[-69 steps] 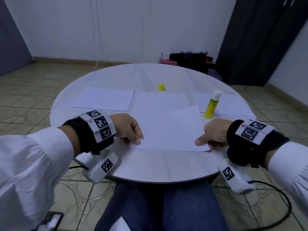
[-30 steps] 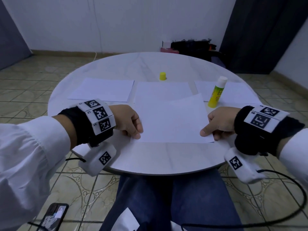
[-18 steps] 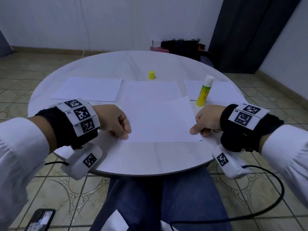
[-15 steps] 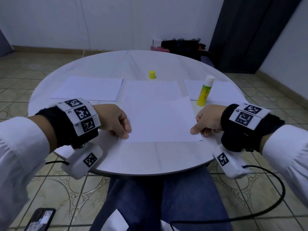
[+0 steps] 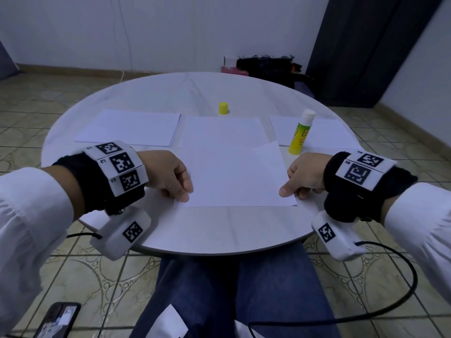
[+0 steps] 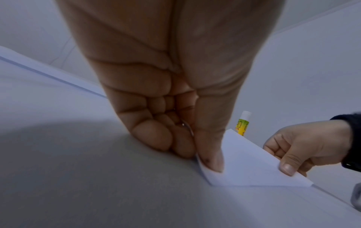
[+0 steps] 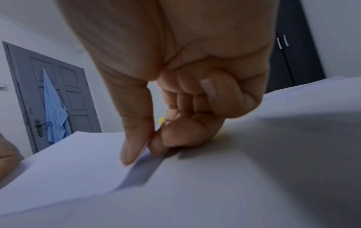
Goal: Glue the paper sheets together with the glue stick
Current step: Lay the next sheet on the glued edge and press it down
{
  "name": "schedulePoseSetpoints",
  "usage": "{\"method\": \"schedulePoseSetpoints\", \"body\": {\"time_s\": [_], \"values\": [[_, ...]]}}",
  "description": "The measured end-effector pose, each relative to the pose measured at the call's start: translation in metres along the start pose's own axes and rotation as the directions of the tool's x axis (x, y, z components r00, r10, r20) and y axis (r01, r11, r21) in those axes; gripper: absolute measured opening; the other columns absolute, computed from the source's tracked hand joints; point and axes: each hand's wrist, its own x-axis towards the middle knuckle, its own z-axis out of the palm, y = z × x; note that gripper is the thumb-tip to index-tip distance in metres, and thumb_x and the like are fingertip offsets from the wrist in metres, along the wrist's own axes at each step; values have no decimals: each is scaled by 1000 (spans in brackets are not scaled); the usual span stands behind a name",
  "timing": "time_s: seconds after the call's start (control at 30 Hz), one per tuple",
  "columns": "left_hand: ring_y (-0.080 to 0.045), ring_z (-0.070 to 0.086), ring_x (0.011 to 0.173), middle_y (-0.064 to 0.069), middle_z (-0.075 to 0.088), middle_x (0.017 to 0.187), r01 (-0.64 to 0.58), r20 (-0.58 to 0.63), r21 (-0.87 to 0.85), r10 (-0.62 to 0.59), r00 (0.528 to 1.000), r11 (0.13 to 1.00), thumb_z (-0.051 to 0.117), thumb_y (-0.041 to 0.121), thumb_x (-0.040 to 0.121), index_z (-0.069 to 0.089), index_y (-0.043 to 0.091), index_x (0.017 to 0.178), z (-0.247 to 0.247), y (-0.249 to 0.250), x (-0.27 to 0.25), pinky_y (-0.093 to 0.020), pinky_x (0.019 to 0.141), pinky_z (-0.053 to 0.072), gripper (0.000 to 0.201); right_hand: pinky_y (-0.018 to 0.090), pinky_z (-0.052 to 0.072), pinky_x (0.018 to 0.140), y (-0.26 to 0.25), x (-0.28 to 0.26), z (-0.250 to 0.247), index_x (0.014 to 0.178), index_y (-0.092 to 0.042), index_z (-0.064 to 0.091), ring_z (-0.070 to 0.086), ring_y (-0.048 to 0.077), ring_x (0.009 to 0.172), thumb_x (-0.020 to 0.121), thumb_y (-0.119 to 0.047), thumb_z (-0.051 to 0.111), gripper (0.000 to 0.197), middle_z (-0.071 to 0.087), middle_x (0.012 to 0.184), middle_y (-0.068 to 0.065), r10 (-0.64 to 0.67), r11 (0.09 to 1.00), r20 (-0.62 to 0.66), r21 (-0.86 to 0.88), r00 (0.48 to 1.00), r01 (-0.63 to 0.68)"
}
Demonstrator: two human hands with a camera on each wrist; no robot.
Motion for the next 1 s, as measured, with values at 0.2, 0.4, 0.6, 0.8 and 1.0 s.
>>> {"method": "schedulePoseSetpoints", "body": {"time_s": [0.2, 0.4, 0.6, 0.8, 1.0], "values": [[-10, 57, 58, 12, 65, 58, 5, -3, -7, -5, 1000, 1000, 83, 16, 72, 69, 22, 77, 0, -1, -1, -16, 63, 44, 16, 20, 31, 41, 1, 1, 1, 57, -10, 48, 51, 14, 47, 75, -17, 79, 36, 59, 52, 4, -13, 1000, -17, -9, 1000, 12], [-9, 56, 56, 11, 64, 60, -2, -4, 13, 2, 1000, 1000, 82, 16, 73, 68, 23, 77, 0, 1, 0, -15, 61, 42, 16, 18, 34, 47, -3, 3, 2, 63, -11, 50, 57, 19, 68, 79, -27, 75, 34, 61, 69, 3, -43, 982, -27, -185, 999, 37], [-7, 55, 54, 15, 61, 51, -6, 0, 18, 6, 1000, 1000, 82, 16, 73, 68, 23, 77, 0, 0, 1, -15, 59, 41, 16, 18, 40, 48, 0, 10, 0, 66, -19, 53, 51, 8, 51, 80, -24, 74, 26, 57, 61, -3, -66, 978, -52, -203, 996, 54], [-8, 56, 55, 15, 61, 50, -8, 1, 18, 8, 1000, 1000, 82, 15, 73, 68, 23, 77, 1, -1, 2, -14, 59, 41, 16, 18, 42, 51, 1, 13, 1, 66, -19, 53, 52, 8, 53, 80, -24, 74, 25, 57, 62, -3, -67, 971, -51, -233, 996, 54], [-8, 56, 55, 13, 63, 55, -9, 1, 33, 9, 1000, 999, 81, 16, 74, 67, 23, 79, 0, -1, 3, -13, 57, 41, 17, 18, 42, 50, 0, 13, 1, 66, -19, 53, 51, 8, 52, 79, -24, 74, 26, 57, 62, -3, -68, 973, -63, -225, 996, 53]]}}
